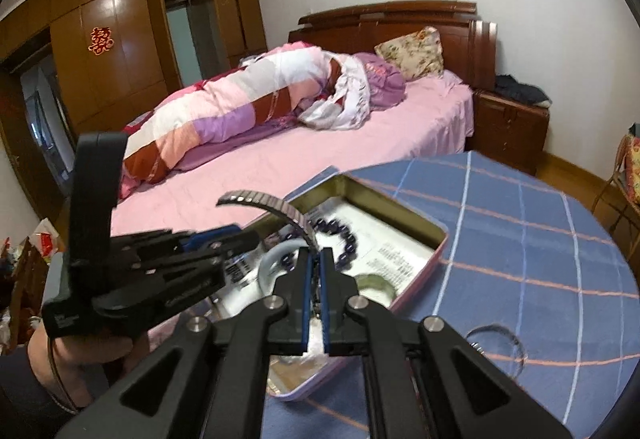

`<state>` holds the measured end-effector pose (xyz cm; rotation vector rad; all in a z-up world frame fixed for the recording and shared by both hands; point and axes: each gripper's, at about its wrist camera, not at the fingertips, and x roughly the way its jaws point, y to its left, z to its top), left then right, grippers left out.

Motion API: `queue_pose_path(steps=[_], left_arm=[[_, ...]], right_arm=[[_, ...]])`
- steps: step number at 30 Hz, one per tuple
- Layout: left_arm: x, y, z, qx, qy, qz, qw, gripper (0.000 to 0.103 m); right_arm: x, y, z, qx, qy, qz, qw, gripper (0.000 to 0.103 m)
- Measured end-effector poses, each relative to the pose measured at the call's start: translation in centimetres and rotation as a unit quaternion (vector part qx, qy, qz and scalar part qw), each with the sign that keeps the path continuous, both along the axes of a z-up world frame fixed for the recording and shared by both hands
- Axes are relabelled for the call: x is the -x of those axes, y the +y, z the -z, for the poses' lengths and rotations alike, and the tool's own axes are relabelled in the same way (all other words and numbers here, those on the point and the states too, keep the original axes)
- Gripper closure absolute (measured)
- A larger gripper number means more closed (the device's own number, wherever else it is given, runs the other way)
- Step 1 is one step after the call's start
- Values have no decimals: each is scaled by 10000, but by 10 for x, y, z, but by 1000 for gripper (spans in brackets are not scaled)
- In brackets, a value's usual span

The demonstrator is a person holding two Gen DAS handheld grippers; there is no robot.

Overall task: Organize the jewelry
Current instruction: 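Lower the white bangle and watch into the tin and open both tools, then grasp the orange bead strands with the right tool and lift them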

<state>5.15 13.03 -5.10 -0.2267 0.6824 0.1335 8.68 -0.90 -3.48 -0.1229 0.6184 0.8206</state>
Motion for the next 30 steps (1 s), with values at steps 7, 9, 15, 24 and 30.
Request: queue_pose_path(steps=[7,9,15,24,30], left_arm=[[3,-2,-5,121,-116,57,9998,62],[5,-6,-10,-164,-149,-178,9996,21],[9,7,-14,-140,-237,-508,9983,14],[1,-20,-15,-275,-181,-255,9991,14],[-7,-57,-13,-406,-84,198,9989,14]], right_arm=[[-4,5,28,303,454,-255,9982,86],[-4,-1,30,298,451,-221,9983,56],[0,-37,24,284,306,109,9991,43],[-17,-109,33,237,526,1140,9918,43],[-20,-149,43,261,724,1680,9828,43]])
